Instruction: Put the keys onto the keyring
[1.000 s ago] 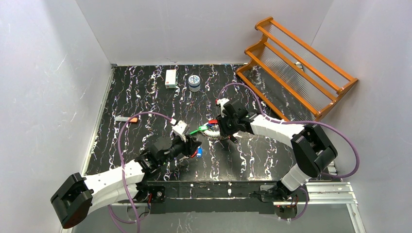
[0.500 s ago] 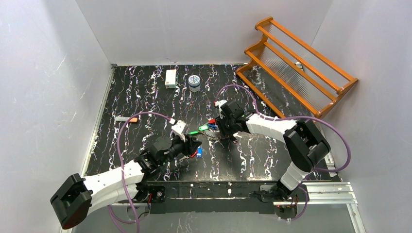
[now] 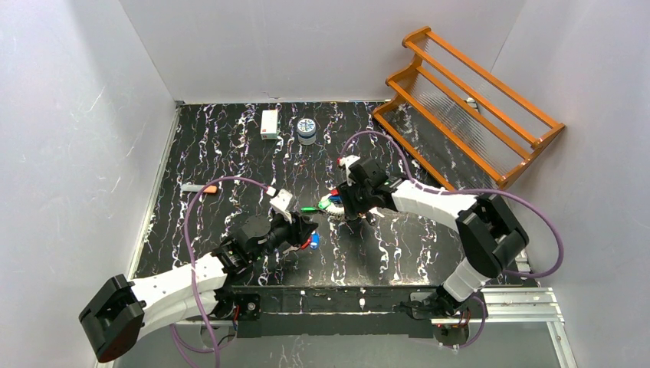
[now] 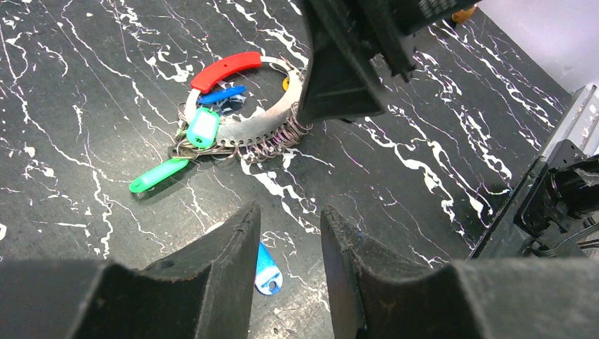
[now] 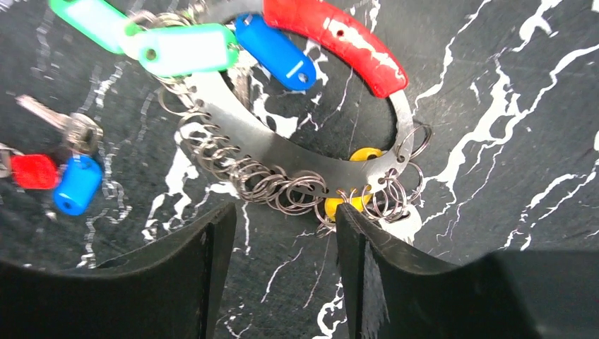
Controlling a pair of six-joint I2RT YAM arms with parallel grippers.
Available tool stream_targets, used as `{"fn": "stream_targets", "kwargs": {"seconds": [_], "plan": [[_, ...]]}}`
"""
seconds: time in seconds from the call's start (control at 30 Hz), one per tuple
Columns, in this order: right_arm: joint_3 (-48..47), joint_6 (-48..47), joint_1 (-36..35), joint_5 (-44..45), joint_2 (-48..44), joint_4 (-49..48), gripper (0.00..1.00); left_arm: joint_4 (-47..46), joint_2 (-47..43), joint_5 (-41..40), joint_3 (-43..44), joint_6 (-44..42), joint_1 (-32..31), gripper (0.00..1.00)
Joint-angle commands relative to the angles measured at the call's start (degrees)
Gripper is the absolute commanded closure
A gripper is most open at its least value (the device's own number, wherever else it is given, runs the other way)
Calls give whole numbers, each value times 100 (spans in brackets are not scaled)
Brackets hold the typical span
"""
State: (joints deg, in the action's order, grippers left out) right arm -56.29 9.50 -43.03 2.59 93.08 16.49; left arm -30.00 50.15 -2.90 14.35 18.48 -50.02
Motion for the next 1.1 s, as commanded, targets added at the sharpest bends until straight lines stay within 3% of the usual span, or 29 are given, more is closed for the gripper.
{"fn": "stream_targets", "kwargs": {"seconds": [0.0, 0.27, 0.6, 1.07], "plan": [[-22, 238, 200, -380, -538, -302, 37, -95, 44, -153, 71, 16, -17, 64], [-204, 452, 453, -1090, -455, -280, 52, -51, 489, -160, 402, 76, -17, 64], [-565, 746, 373, -820, 138, 386, 62, -53, 630, -122, 477, 201, -17, 65], [-470, 800, 217, -662, 527, 279, 73, -54, 450, -142, 332, 245, -18, 65]]}}
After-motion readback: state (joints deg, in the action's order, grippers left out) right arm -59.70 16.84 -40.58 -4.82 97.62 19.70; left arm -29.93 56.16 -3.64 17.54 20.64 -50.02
